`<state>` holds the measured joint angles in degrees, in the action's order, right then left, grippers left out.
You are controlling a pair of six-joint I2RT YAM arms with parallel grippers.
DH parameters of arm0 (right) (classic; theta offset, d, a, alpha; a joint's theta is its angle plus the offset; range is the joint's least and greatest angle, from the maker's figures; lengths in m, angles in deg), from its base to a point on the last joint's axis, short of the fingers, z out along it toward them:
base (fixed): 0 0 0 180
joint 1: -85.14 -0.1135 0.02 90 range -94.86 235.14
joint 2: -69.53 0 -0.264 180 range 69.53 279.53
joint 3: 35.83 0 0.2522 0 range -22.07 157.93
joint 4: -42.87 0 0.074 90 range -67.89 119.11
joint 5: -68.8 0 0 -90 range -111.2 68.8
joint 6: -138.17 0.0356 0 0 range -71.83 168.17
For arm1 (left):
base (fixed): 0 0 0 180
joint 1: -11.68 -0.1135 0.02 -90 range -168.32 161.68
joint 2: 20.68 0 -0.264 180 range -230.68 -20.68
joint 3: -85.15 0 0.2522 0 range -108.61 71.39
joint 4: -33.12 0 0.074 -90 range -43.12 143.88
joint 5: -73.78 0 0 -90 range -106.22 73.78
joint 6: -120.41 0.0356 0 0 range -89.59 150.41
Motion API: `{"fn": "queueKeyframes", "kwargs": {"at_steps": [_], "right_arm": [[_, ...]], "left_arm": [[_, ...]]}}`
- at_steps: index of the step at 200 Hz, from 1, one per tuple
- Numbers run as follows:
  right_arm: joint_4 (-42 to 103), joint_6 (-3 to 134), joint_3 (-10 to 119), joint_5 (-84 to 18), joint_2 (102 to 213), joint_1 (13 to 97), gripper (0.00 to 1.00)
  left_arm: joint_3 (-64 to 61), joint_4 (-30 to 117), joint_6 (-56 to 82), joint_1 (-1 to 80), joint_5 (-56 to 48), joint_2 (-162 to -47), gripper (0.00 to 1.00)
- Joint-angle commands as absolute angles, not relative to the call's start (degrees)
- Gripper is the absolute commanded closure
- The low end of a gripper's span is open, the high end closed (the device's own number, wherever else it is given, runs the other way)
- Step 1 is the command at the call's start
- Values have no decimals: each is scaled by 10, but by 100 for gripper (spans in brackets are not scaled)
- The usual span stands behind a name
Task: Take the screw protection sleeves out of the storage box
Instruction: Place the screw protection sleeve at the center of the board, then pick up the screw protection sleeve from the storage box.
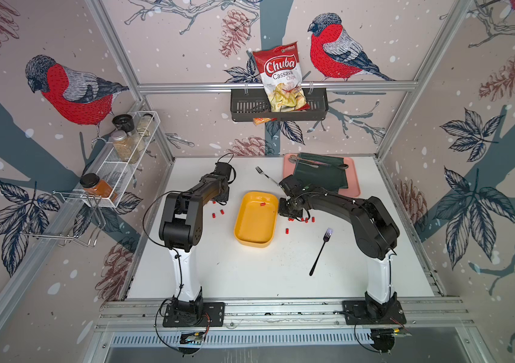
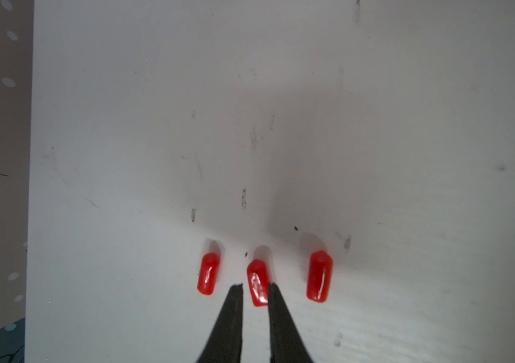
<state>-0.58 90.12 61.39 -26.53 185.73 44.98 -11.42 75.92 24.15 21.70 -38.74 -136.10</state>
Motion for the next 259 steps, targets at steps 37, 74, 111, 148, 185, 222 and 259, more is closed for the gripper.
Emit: {"fn": "queueKeyframes", "kwargs": {"at_steps": [37,74,111,148,185,222,259], "right_arm": [[-14,903,605,-258,1843,450,73],[10,928,577,-264,1809,460,72],[33,952,556,-286,1791,464,72],[48,964,550,-294,1792,454,72],[48,964,542,-290,1786,452,72],[51,964,526,-287,1776,453,72],[51,962,522,-288,1777,454,71]], "left_arm": [[-115,780,208,223,-346,-1303,79],[-85,740,178,269,-116,-1220,73],[-76,691,157,329,7,-1224,71],[-82,677,220,376,-42,-1284,71],[-72,660,243,388,-115,-1327,71],[-59,618,231,393,-128,-1330,71],[-67,613,237,397,-138,-1354,72]]}}
